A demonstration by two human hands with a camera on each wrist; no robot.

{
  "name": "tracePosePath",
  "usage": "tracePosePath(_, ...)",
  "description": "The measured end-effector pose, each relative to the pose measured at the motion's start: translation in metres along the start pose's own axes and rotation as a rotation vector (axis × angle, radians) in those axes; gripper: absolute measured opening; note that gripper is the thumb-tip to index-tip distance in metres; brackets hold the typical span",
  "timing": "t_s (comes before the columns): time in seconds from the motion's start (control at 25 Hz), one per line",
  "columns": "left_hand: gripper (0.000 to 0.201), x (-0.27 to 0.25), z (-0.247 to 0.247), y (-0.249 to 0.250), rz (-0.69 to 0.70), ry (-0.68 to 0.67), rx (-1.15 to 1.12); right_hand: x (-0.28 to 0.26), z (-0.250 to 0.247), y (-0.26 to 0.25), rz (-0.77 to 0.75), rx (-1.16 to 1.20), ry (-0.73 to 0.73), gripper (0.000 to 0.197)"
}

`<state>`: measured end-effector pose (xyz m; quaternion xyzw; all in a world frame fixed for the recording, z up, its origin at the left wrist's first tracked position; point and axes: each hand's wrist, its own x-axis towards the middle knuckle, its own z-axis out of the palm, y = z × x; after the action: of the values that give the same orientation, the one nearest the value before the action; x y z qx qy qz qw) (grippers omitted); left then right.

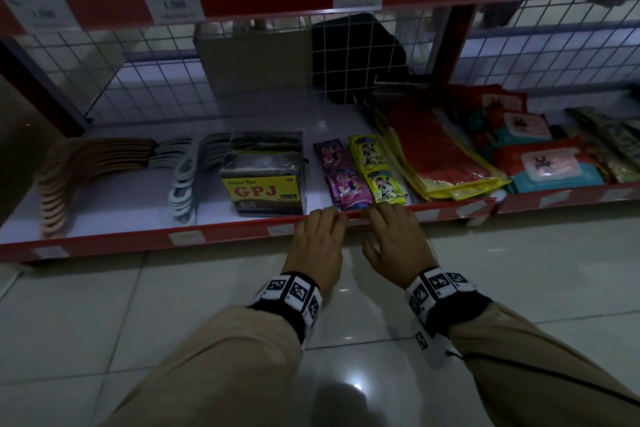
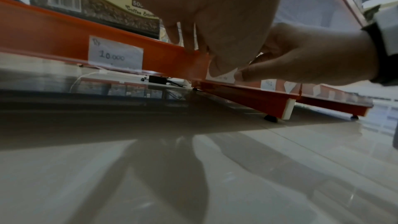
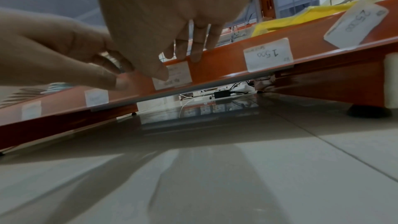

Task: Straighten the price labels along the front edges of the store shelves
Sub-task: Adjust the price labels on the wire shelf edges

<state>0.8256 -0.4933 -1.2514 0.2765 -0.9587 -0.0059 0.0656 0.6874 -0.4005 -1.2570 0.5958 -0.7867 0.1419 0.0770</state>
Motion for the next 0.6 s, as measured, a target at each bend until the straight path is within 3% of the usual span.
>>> tracePosePath(0.24,0.052,0.005,0.000,0.003,-0.036,-0.028,0.000,-0.004,0.004,0.005,-0.066,-0.002,0.069,0.038)
tracePosePath(0.4,0.042,0.006,-0.002,0.004,-0.063,-0.028,-0.006,-0.001,0.004,0.000,0.006,-0.011,0.040,0.038)
tracePosePath(0.6,0.041,0.006,-0.001,0.000,-0.038,-0.039,-0.027,0.007,0.002,-0.003,0.087,0.026,-0.001,0.024)
